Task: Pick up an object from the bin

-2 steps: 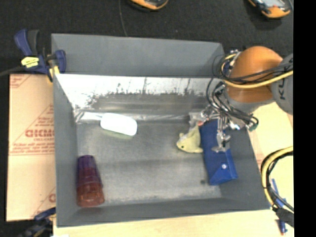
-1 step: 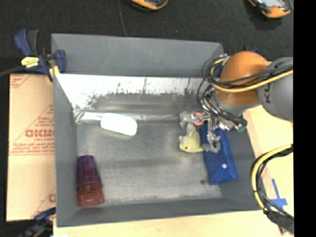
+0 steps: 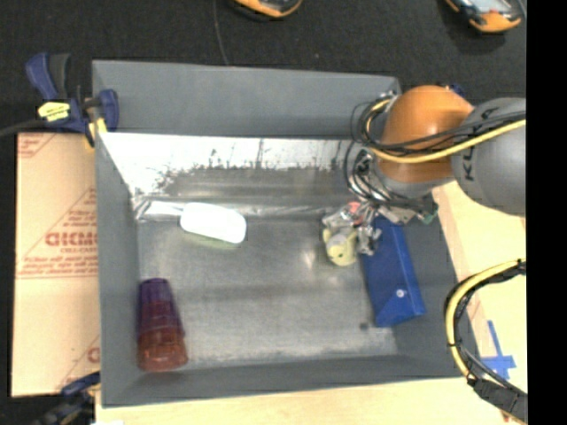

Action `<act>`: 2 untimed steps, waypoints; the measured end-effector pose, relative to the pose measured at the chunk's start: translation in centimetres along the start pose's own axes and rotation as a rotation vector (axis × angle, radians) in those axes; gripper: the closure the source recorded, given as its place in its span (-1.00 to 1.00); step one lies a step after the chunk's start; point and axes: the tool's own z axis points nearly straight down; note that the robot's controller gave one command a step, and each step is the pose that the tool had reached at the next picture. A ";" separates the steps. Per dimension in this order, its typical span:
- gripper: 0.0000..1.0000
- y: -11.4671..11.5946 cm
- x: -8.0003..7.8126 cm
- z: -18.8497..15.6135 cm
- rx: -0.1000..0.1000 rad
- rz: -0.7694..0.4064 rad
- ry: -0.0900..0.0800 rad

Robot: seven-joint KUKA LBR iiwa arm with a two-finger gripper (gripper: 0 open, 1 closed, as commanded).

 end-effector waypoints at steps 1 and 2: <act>1.00 0.0 0.0 0.0 0.000 0.001 0.000; 1.00 0.1 0.1 -1.9 -0.004 0.004 0.002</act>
Offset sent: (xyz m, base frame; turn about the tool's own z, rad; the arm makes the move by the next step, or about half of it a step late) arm 0.0000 0.0002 0.0408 0.0004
